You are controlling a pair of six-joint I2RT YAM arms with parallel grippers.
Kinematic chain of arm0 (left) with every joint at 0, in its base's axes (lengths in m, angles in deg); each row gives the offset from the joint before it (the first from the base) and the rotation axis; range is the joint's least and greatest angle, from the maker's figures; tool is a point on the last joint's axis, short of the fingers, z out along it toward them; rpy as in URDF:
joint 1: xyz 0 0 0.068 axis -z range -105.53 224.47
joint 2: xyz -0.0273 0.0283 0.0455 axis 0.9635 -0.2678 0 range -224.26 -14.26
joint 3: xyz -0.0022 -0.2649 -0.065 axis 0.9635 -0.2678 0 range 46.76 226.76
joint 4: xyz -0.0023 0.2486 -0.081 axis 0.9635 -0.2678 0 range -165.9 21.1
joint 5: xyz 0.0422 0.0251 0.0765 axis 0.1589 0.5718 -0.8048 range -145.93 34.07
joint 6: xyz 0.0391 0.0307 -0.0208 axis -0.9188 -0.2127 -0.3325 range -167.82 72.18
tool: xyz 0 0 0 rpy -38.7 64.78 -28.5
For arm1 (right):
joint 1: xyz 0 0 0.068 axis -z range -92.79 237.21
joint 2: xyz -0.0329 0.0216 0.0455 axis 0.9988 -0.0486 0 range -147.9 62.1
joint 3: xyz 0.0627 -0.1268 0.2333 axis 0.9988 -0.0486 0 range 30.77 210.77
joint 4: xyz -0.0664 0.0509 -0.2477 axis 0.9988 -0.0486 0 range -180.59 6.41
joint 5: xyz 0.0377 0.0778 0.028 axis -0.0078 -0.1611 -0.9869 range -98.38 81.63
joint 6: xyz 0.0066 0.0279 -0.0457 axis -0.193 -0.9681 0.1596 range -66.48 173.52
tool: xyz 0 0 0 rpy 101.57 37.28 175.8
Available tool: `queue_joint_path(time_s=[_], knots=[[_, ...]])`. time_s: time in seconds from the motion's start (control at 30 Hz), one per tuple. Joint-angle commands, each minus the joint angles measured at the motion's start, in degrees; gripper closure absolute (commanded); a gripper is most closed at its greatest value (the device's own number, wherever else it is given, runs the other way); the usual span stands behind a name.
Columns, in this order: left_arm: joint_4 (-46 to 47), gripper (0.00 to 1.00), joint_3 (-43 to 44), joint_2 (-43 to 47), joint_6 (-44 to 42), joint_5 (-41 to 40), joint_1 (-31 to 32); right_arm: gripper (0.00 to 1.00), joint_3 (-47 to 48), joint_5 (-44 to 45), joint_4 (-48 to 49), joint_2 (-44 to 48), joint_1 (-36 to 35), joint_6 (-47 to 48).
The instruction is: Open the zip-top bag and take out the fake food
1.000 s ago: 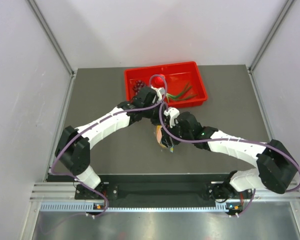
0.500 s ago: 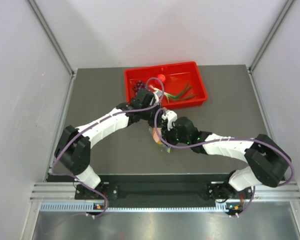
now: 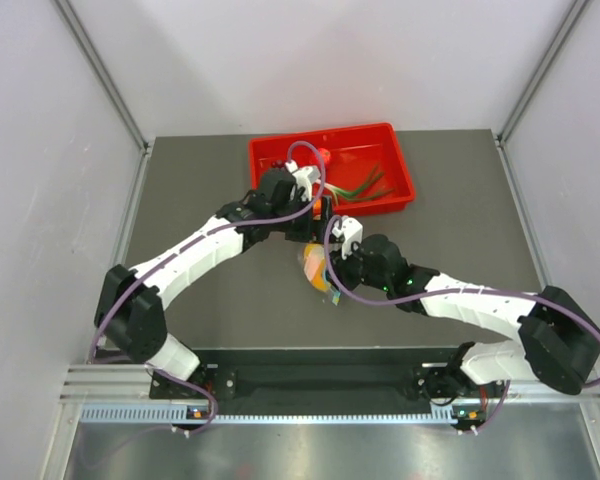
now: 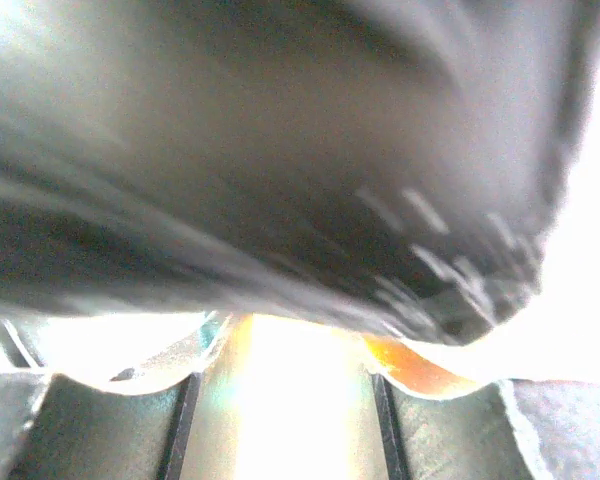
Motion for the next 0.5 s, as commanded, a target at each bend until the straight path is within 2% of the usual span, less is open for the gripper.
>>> queue_joint_path(time_s=[0.0, 0.17, 0.27, 0.37, 0.47], knots=[[4.9, 0.11, -0.4, 6.7, -5.4, 1.6, -0.4, 0.63, 0.0, -1.7, -1.0, -0.4, -0.6, 0.0], [9.8, 0.08, -7.8, 10.7, -4.7, -0.4, -2.2, 0.63, 0.0, -3.4, 0.2, -1.9, 0.4, -0.6], [10.6, 0.09, -10.8, 8.3, -4.4, 1.0, -2.5, 0.62, 0.0, -4.6, 1.1, -2.7, 1.2, -1.0], [16.0, 0.09, -12.7, 6.6, -2.4, 2.4, -2.4, 0.62, 0.2, -5.5, 1.3, -3.5, 1.4, -1.4], [17.9, 0.08, -12.6, 4.3, -3.1, -0.8, -2.6, 0.62, 0.2, -5.9, 1.4, -3.5, 1.8, -1.8]])
